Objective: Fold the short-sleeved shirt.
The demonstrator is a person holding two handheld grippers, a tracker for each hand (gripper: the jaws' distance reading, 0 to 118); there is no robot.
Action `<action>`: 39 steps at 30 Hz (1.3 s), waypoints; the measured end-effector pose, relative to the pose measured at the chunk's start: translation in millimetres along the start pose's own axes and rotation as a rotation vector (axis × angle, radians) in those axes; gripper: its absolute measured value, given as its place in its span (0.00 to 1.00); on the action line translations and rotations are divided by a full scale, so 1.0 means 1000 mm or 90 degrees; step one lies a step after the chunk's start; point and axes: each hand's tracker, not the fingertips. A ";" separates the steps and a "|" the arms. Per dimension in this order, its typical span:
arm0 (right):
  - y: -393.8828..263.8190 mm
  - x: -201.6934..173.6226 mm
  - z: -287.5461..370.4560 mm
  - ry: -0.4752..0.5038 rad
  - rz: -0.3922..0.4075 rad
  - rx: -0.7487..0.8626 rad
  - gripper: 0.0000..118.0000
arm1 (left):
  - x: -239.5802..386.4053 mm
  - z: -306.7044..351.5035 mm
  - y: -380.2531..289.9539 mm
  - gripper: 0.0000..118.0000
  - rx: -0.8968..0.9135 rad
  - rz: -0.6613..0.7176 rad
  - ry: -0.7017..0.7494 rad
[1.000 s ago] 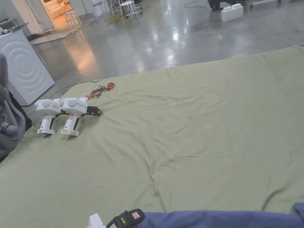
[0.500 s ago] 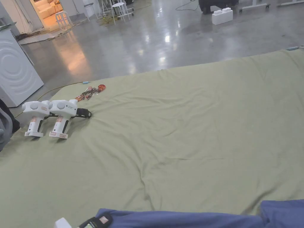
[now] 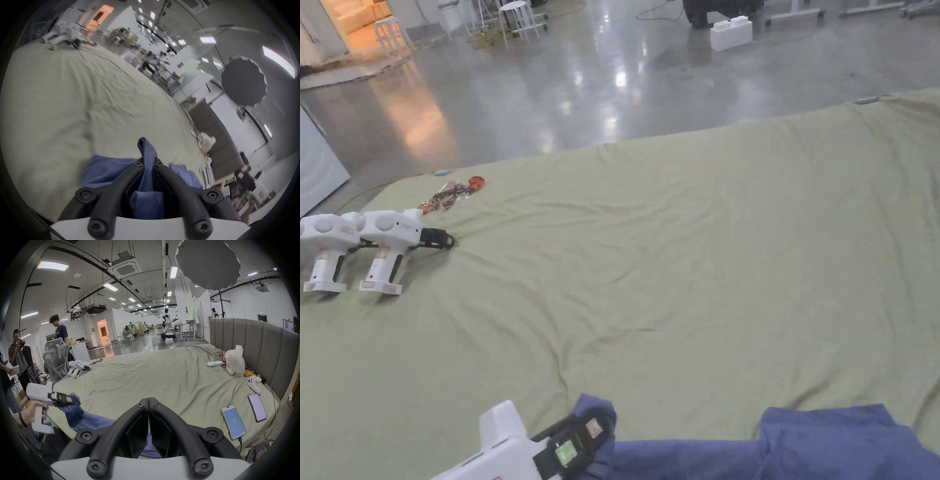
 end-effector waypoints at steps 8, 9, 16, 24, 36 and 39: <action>-0.014 0.020 0.020 -0.051 -0.024 -0.012 0.00 | 0.066 -0.101 -0.063 0.02 -0.123 -0.117 0.021; -0.019 0.026 0.022 -0.057 -0.031 -0.014 0.00 | 0.071 -0.107 -0.067 0.03 -0.124 -0.124 0.036; -0.028 0.040 0.023 -0.062 -0.065 -0.021 0.00 | 0.069 -0.099 -0.041 0.69 -0.138 -0.071 -0.026; -0.036 0.040 0.017 -0.049 -0.076 -0.030 0.00 | 0.026 -0.069 -0.026 0.05 -0.046 0.039 0.002; -0.035 0.038 0.020 -0.055 -0.069 -0.045 0.00 | 0.050 -0.133 -0.092 0.02 -0.182 -0.016 -0.034; -0.035 0.037 0.017 -0.050 -0.072 -0.050 0.00 | 0.044 -0.110 -0.076 0.10 -0.166 -0.009 -0.055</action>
